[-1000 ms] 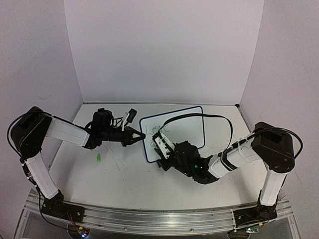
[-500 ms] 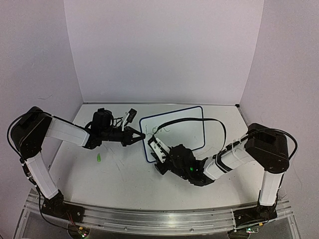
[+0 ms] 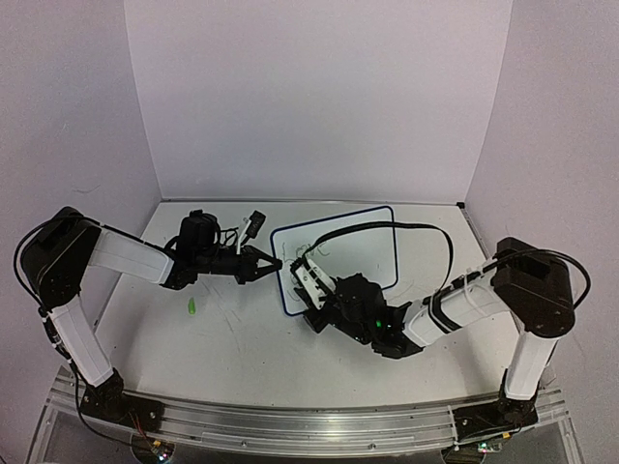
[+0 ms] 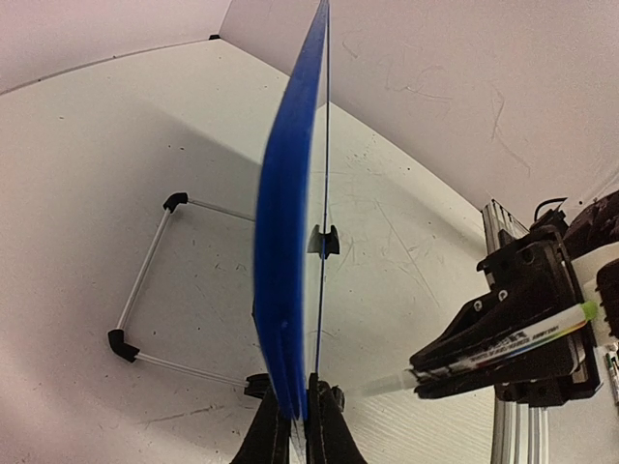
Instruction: Write a sentence on the whiteboard
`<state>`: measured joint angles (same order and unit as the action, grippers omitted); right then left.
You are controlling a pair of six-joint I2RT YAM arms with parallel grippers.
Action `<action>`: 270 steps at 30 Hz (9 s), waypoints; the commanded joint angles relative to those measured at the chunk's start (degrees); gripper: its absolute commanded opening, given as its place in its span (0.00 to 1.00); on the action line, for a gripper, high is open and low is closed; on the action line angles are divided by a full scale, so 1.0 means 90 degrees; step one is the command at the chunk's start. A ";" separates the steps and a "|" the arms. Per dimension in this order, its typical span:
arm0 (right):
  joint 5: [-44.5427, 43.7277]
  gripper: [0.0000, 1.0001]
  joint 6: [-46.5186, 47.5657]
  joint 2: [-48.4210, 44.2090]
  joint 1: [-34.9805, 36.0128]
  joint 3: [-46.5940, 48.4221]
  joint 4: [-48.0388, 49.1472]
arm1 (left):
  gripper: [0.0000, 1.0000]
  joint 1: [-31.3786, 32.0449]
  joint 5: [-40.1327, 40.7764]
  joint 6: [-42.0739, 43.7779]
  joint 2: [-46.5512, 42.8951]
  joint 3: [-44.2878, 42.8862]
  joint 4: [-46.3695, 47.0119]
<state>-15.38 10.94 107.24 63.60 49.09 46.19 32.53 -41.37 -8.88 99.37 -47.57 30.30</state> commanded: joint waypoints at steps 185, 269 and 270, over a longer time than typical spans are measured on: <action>-0.0130 0.00 -0.0099 -0.0254 -0.0671 0.0061 -0.0329 | 0.00 0.0255 0.0863 0.0977 -0.0061 -0.0483 -0.0848; -0.0186 0.00 -0.0188 -0.0870 -0.0854 -0.0477 0.0239 | 0.00 0.0251 0.0875 0.1157 -0.0049 -0.0574 -0.1023; -0.0186 0.00 -0.0169 -0.0848 -0.0855 -0.0452 0.0231 | 0.00 0.0252 0.0870 0.1162 -0.0036 -0.0579 -0.1026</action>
<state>-15.77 9.15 99.31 55.94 44.82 46.94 35.20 -36.86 -2.85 98.32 -51.31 22.92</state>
